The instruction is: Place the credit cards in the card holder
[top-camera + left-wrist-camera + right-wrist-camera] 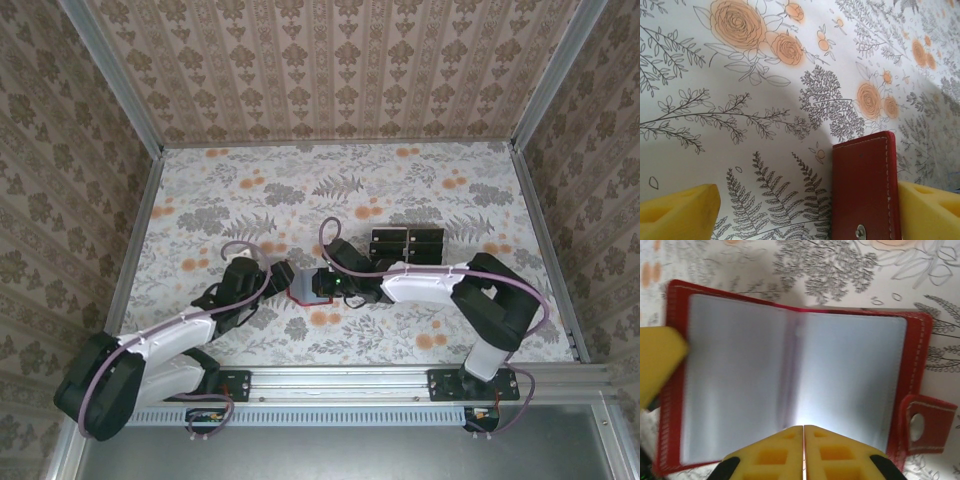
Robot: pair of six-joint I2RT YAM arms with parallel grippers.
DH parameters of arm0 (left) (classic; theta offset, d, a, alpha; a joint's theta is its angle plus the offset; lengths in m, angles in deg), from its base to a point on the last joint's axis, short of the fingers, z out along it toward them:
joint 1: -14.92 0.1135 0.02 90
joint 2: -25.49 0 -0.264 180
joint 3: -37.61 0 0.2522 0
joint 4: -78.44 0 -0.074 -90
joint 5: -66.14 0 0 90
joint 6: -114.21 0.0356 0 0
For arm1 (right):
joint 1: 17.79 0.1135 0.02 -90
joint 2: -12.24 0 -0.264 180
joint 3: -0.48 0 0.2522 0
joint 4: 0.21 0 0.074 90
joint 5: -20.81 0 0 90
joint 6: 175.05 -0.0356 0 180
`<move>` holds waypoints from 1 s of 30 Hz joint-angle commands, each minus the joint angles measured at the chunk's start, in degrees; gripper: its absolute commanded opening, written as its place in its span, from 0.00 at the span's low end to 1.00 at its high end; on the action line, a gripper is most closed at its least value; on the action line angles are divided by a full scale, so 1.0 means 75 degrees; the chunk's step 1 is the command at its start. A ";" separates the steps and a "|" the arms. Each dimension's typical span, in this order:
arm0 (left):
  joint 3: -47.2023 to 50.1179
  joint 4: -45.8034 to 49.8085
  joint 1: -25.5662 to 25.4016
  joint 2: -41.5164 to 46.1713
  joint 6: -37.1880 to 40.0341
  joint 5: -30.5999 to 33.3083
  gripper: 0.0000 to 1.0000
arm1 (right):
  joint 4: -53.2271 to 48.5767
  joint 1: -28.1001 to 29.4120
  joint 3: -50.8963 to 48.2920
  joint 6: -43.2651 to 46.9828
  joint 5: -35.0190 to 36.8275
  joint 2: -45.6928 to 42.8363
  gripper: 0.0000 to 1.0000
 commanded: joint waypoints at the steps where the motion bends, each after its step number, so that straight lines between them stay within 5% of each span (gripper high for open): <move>1: -0.0171 0.0315 0.0099 0.0193 0.0262 0.0044 0.91 | 0.0376 -0.0100 -0.0228 -0.0191 0.0142 0.0232 0.09; 13: -0.0134 0.0187 0.0207 -0.0016 0.0231 -0.0015 0.87 | 0.0534 -0.0208 -0.0569 -0.0448 0.0214 0.0539 0.05; 23: 0.0023 -0.0272 0.0264 0.0306 0.0101 -0.0165 0.60 | 0.0520 -0.0307 -0.0792 -0.0692 0.0268 0.0734 0.02; 30: -0.0060 -0.0432 0.0278 0.0056 0.0101 -0.0318 0.55 | 0.0577 -0.0315 -0.0821 -0.0733 0.0223 0.0873 0.01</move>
